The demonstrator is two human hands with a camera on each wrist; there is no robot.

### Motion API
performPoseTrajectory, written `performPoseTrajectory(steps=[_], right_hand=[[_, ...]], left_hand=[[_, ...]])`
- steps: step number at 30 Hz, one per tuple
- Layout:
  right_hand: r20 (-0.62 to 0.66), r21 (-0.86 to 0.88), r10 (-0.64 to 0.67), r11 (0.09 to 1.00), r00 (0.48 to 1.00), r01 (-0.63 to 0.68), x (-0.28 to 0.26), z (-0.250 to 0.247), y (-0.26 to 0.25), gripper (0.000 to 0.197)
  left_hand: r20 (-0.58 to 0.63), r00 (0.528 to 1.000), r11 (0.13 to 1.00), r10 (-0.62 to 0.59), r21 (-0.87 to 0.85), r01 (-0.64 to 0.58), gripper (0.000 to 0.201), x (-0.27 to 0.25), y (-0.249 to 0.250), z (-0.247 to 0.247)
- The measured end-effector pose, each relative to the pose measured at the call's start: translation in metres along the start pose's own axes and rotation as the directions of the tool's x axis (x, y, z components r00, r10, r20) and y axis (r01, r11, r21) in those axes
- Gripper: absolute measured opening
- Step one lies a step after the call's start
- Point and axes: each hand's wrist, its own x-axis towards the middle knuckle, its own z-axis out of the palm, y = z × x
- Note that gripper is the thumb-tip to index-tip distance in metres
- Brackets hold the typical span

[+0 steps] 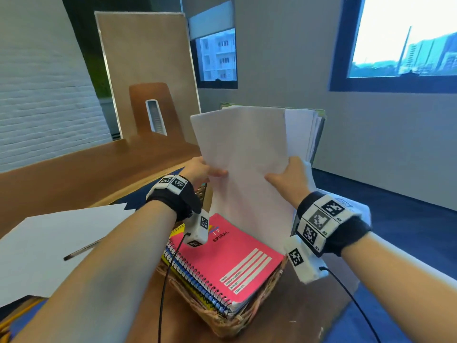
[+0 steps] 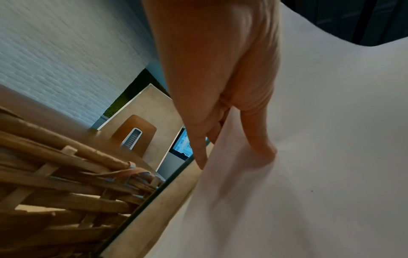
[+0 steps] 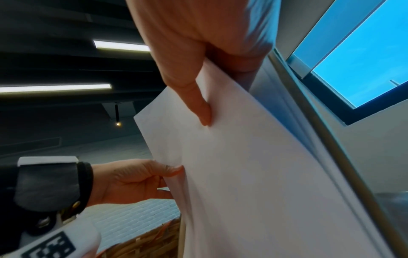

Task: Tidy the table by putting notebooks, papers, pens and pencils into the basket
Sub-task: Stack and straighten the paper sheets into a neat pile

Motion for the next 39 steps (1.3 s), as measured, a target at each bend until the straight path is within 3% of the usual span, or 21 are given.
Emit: performPoseTrajectory(steps=[7, 10, 13, 17, 22, 29, 33, 39], right_hand=[[-0.026, -0.022, 0.048, 0.999, 0.999, -0.048, 0.003, -0.005, 0.006, 0.022], [-0.048, 0.086, 0.045, 0.995, 0.998, -0.041, 0.005, -0.008, -0.003, 0.030], [-0.072, 0.127, 0.024, 0.992, 0.997, -0.014, 0.008, -0.008, -0.008, 0.026], [-0.074, 0.024, 0.074, 0.997, 0.994, -0.073, 0.003, -0.004, 0.006, 0.026], [-0.045, 0.030, 0.080, 0.996, 0.996, -0.079, -0.006, -0.008, 0.014, 0.034], [0.004, -0.078, 0.107, 0.991, 0.994, -0.107, -0.003, -0.006, 0.013, 0.037], [0.092, -0.283, 0.187, 0.947, 0.978, -0.154, -0.006, -0.003, 0.018, 0.035], [0.095, -0.312, 0.182, 0.939, 0.979, -0.144, -0.007, -0.007, 0.013, 0.037]], left_hand=[[0.038, 0.996, 0.995, 0.080, 0.064, -0.082, 0.043, -0.001, 0.010, 0.007], [0.005, 0.993, 0.991, 0.117, 0.063, -0.117, 0.044, -0.001, 0.016, 0.012], [0.008, 0.993, 0.989, 0.116, 0.096, -0.117, 0.046, 0.002, 0.013, 0.017], [0.023, 0.992, 0.983, 0.127, 0.130, -0.129, 0.042, 0.001, 0.004, 0.021], [0.028, 0.991, 0.970, 0.130, 0.202, -0.133, 0.044, 0.002, 0.003, 0.022], [-0.103, 0.972, 0.972, 0.212, 0.129, -0.198, 0.040, 0.007, 0.005, 0.015], [-0.029, 0.984, 0.971, 0.176, 0.167, -0.169, 0.033, 0.004, -0.006, 0.016], [-0.042, 0.984, 0.979, 0.173, 0.118, -0.167, 0.029, 0.001, -0.012, 0.015]])
